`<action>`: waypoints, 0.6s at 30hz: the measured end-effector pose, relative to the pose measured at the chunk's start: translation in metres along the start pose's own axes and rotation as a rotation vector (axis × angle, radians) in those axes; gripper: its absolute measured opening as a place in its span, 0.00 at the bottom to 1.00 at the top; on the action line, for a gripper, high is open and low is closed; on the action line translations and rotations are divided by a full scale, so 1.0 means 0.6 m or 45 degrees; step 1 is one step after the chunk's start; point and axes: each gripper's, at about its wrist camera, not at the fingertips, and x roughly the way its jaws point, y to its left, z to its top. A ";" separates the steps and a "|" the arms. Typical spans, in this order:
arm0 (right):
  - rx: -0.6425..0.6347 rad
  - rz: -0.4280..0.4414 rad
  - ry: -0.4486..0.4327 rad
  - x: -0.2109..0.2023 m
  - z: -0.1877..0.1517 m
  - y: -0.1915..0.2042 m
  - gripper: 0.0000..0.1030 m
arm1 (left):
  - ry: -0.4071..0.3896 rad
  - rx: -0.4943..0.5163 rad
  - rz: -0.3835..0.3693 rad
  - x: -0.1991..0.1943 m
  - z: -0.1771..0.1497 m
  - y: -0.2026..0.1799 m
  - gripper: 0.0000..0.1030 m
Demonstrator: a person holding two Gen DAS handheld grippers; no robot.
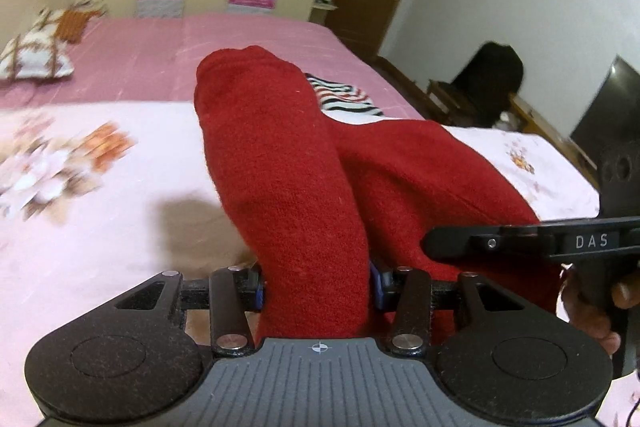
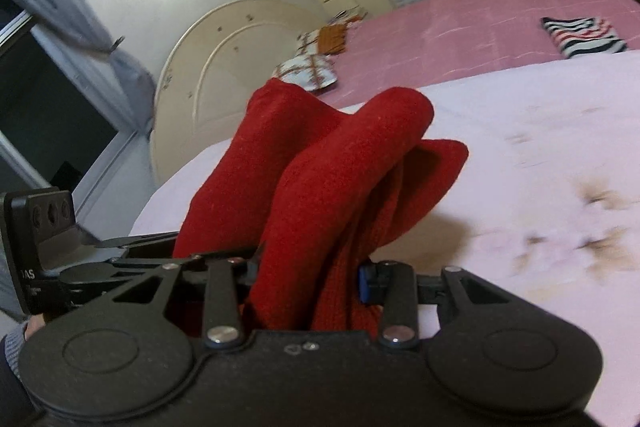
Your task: Fold small clothes
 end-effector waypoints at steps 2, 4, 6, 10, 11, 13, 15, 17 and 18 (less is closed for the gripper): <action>-0.006 0.027 0.021 0.027 -0.010 0.022 0.37 | 0.007 -0.038 0.001 -0.007 -0.016 0.035 0.44; -0.007 0.049 0.043 0.053 -0.021 0.044 0.37 | 0.019 -0.071 0.008 -0.016 -0.035 0.074 0.44; 0.011 0.068 0.063 0.084 -0.029 0.058 0.37 | 0.031 -0.093 0.027 -0.017 -0.051 0.102 0.44; 0.060 0.102 0.106 0.138 -0.057 0.067 0.37 | 0.061 -0.185 0.070 -0.014 -0.083 0.162 0.44; 0.063 0.100 0.122 0.150 -0.061 0.065 0.37 | 0.075 -0.213 0.082 -0.009 -0.093 0.178 0.44; 0.065 0.049 0.161 0.179 -0.073 0.057 0.37 | 0.103 -0.256 0.091 0.009 -0.111 0.200 0.49; 0.094 -0.033 0.177 0.196 -0.086 0.033 0.42 | 0.076 -0.327 0.083 0.012 -0.141 0.231 0.71; 0.199 0.052 0.146 0.193 -0.091 -0.002 0.40 | 0.008 -0.364 0.068 0.017 -0.162 0.242 0.80; 0.222 0.065 0.141 0.191 -0.091 -0.008 0.40 | -0.011 -0.346 0.075 0.020 -0.166 0.238 0.80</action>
